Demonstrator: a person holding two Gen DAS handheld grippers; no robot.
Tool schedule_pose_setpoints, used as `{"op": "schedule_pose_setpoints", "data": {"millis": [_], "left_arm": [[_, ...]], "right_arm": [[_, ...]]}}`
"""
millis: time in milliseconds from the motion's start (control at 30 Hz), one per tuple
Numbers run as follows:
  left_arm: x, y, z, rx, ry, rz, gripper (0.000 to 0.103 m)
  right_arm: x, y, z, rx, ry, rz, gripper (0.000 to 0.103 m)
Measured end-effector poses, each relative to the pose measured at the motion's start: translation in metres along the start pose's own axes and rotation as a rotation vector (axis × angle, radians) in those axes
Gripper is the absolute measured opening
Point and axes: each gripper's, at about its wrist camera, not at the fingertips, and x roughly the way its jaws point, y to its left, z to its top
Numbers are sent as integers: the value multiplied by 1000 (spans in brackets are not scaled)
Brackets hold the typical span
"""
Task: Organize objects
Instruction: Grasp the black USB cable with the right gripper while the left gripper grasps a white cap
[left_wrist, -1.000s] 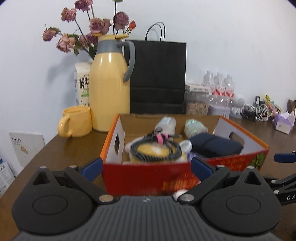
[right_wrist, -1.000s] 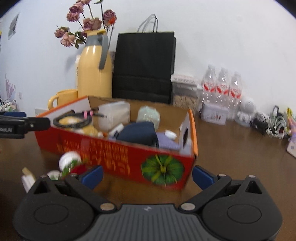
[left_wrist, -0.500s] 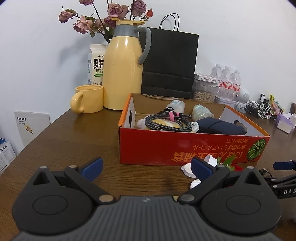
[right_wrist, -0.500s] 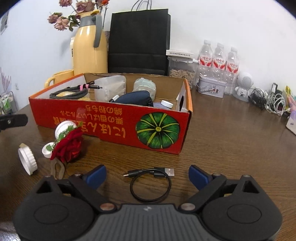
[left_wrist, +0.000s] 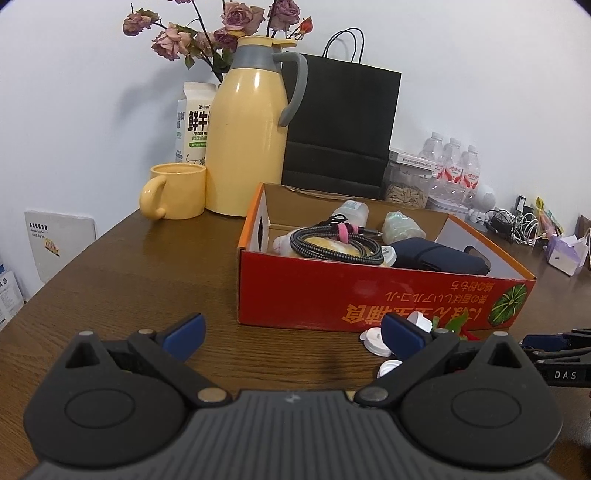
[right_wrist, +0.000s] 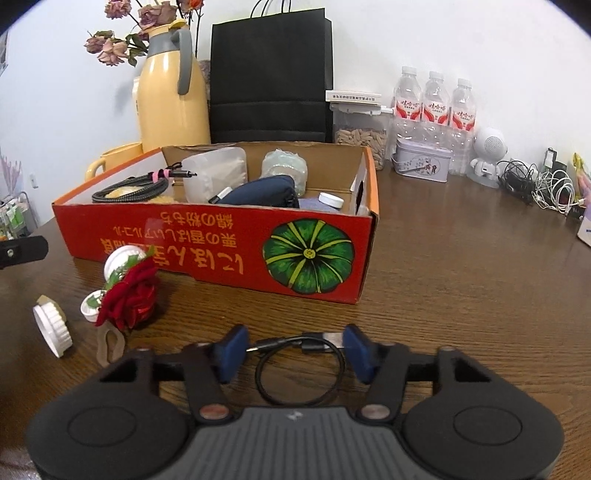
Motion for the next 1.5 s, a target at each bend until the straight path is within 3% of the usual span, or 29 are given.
{"op": "schedule_pose_setpoints", "data": {"millis": [533,967,1133,1267,1400,1500], "left_arm": [[2,-2,-1,3,2,6,103],[-17,-47,-25,149,-5,-104,103],[-16,-58,-30,181,31,-125,90],[-12,-60,-32,178,73,-134,74],[-12,-62,-34,183,76,-132,67],[-13,-62,-34,180,71,-123,51]], "right_arm": [[-11,7,-3,-26,-54,-20,48],[-18,11,-4,-38,-91,-22,48],[-21,14,-6,-46,-100,-16,48],[-22,13,-6,-45,-109,-14,48],[-24,13,-6,-45,-120,-9,48],[-26,13,-6,-46,-125,-5,48]]}}
